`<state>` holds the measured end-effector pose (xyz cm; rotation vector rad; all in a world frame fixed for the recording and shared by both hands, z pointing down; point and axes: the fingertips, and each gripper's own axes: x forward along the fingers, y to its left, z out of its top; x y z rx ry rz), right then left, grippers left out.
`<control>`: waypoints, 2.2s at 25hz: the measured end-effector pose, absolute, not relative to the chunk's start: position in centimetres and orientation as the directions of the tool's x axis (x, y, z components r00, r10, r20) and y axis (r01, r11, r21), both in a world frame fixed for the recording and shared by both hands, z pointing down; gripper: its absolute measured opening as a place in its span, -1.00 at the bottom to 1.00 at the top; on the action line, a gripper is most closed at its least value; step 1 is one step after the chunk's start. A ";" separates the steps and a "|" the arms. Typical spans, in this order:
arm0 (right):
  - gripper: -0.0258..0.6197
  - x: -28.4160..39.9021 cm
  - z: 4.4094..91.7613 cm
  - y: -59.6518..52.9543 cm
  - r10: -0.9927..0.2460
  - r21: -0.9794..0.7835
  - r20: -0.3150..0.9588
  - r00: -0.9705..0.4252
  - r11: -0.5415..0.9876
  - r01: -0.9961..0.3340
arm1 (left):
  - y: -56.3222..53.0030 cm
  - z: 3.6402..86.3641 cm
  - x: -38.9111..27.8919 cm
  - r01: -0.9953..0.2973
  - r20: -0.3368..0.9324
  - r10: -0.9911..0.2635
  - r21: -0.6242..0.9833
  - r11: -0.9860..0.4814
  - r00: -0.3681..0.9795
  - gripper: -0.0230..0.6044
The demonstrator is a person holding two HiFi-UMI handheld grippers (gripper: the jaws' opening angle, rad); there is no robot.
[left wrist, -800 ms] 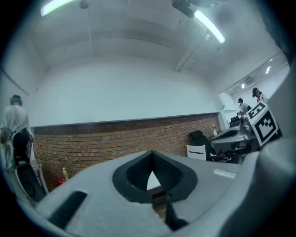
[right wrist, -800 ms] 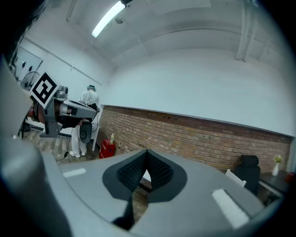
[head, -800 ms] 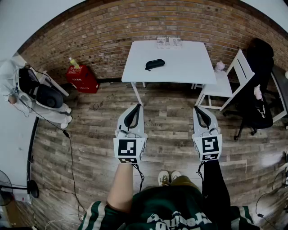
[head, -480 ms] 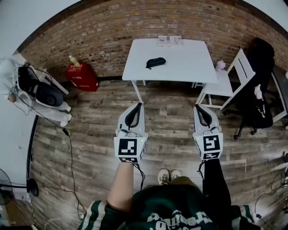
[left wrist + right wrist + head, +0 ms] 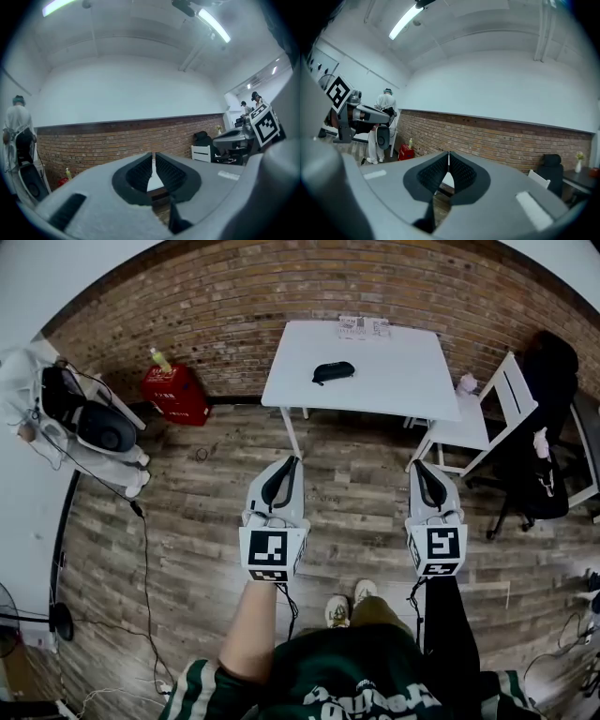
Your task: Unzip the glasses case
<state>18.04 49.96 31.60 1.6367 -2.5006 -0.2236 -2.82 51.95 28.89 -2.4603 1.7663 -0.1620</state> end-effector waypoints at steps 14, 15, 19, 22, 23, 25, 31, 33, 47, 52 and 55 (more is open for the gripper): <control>-0.42 18.9 33.8 40.6 -0.898 0.145 0.057 -0.437 0.440 -0.886 | 42.9 29.4 -0.2 -0.922 -0.004 -0.927 -0.110 -0.372 0.375 -0.41; -0.41 18.9 33.7 39.3 -0.896 0.143 0.055 -0.440 0.443 -0.885 | 41.8 29.4 -0.1 -0.923 -0.004 -0.928 -0.106 -0.371 0.374 -0.41; -0.36 19.1 33.6 34.0 -0.886 0.127 0.051 -0.461 0.464 -0.877 | 37.0 29.0 0.3 -0.929 -0.001 -0.935 -0.105 -0.354 0.356 -0.41; -0.35 19.2 33.4 30.1 -0.876 0.109 0.043 -0.481 0.482 -0.869 | 33.9 28.8 0.7 -0.933 0.001 -0.938 -0.104 -0.346 0.348 -0.41; -0.35 19.2 33.4 29.0 -0.871 0.102 0.041 -0.489 0.491 -0.865 | 33.0 28.9 0.8 -0.934 0.002 -0.939 -0.105 -0.342 0.344 -0.41; -0.35 18.7 33.8 27.0 -0.859 0.089 0.042 -0.510 0.512 -0.854 | 31.3 29.1 0.9 -0.936 0.010 -0.942 -0.111 -0.335 0.336 -0.41; -0.33 17.1 34.2 23.1 -0.823 0.077 0.040 -0.566 0.568 -0.820 | 28.1 29.0 0.7 -0.939 0.017 -0.949 -0.137 -0.315 0.316 -0.48; -0.33 17.0 34.2 22.1 -0.820 0.063 0.040 -0.572 0.573 -0.817 | 27.3 28.9 0.8 -0.937 0.020 -0.947 -0.144 -0.319 0.319 -0.47; -0.34 14.2 36.8 9.9 -0.830 0.034 0.086 -0.551 0.556 -0.831 | 12.6 32.1 -0.9 -0.894 0.054 -0.902 -0.124 -0.431 0.428 -0.50; -0.35 13.4 37.0 2.8 -0.854 0.027 0.102 -0.510 0.515 -0.857 | 4.6 33.0 -1.8 -0.863 0.071 -0.872 -0.118 -0.490 0.485 -0.51; -0.35 13.1 37.0 -0.6 -0.871 0.030 0.112 -0.478 0.484 -0.875 | 0.4 33.3 -2.1 -0.841 0.079 -0.847 -0.106 -0.531 0.525 -0.52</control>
